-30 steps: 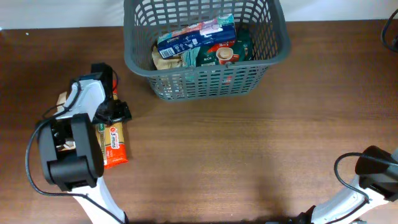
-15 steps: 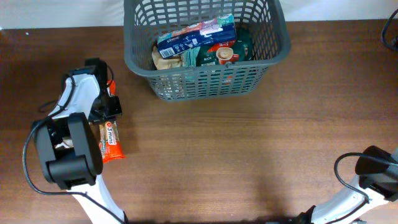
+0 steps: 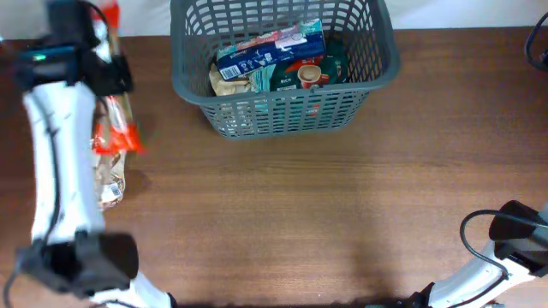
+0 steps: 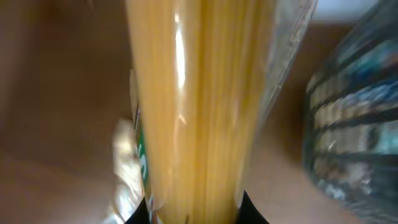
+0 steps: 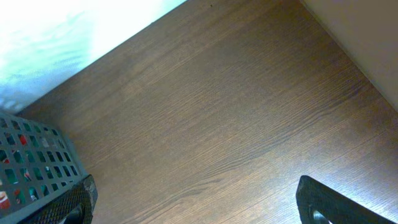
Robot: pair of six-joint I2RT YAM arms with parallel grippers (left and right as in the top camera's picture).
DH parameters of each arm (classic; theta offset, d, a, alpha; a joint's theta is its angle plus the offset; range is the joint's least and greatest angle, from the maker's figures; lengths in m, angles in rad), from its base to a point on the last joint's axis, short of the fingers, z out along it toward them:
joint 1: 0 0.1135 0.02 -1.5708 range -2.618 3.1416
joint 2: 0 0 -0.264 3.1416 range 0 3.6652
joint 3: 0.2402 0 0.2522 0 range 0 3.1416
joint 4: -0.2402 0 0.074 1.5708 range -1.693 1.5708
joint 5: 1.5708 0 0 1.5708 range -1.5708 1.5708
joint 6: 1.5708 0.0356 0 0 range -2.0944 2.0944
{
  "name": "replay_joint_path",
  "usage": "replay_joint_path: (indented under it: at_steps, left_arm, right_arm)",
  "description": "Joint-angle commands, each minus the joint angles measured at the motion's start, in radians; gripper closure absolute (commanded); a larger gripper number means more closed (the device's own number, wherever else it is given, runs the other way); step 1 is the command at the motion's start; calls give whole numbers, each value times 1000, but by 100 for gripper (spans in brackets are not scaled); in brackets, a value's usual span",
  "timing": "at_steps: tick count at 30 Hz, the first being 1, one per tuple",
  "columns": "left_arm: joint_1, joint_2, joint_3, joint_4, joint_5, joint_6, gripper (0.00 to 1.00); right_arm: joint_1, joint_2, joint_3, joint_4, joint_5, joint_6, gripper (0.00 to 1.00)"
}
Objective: Pack container
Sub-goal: 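Carry the spaghetti pack with the left gripper and release it into the basket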
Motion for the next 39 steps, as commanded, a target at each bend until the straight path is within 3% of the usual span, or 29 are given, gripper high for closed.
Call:
replay_joint_path:
  at_steps: [1, 8, 14, 22, 32, 33, 34, 35, 39]
  left_arm:
    - [-31, -161, 146, 78, 44, 272, 98]
    - [-217, -256, 170, 238, 230, 813, 98]
    - [-381, -130, 166, 307, 238, 986, 98]
    - [-414, 206, 166, 525, 310, 988, 98]
    - [-480, 399, 166, 529, 276, 987, 98]
    - [-484, 399, 166, 527, 263, 980, 82]
    - [-486, 396, 169, 527, 246, 970, 30]
    - [-490, 387, 175, 527, 218, 952, 1]
    - [-492, 315, 244, 507, 75, 811, 1]
  right_arm:
    - [-3, 4, 11, 2, -6, 6, 1]
    - [-3, 3, 11, 2, -6, 6, 1]
    - [-3, 3, 11, 2, -6, 6, 1]
    - [-3, 3, 11, 2, -6, 6, 1]
    - [-3, 3, 11, 2, -6, 6, 1]
    - [-3, 3, 11, 2, -6, 6, 1]
    - [-3, 3, 11, 2, -6, 6, 1]
    - [-3, 3, 11, 2, -6, 6, 1]
    - [-3, 3, 11, 2, -6, 6, 1]
